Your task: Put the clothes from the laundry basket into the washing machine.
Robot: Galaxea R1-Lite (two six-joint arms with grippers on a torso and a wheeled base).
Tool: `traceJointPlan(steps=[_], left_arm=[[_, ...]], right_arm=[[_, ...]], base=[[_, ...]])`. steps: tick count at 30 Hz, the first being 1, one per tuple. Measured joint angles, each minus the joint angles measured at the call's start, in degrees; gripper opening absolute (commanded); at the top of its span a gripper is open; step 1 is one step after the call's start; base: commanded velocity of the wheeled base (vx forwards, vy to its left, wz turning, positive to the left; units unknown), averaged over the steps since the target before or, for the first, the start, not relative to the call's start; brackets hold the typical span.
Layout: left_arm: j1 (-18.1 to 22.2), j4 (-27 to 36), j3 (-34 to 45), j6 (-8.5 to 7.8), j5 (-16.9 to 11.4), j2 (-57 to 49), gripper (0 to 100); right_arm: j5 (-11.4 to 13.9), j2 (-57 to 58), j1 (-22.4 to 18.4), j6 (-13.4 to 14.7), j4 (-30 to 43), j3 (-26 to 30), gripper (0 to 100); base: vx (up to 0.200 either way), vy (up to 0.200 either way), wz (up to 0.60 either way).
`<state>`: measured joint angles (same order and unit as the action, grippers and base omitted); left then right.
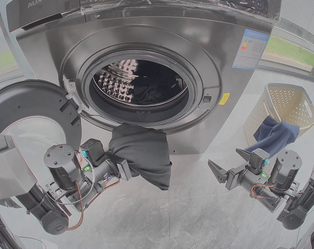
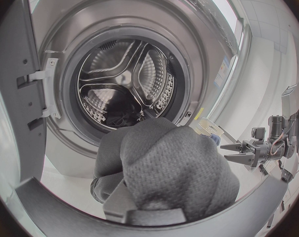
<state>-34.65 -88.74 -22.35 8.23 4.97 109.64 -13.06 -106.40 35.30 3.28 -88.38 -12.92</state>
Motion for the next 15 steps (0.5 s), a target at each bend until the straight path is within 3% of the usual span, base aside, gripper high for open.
traceJointPlan(steps=[10, 15], left_arm=[[-0.07, -0.02, 0.38, -0.32, 0.02, 0.06, 0], [-0.16, -0.02, 0.49, -0.38, -0.02, 0.04, 0]], right_arm=[[-0.29, 0.87, 0.94, -0.02, 0.06, -0.22, 100], [-0.33, 0.98, 0.91, -0.02, 0.06, -0.20, 100]], base=[[0.020, 0.000, 0.00], [0.000, 0.200, 0.00]])
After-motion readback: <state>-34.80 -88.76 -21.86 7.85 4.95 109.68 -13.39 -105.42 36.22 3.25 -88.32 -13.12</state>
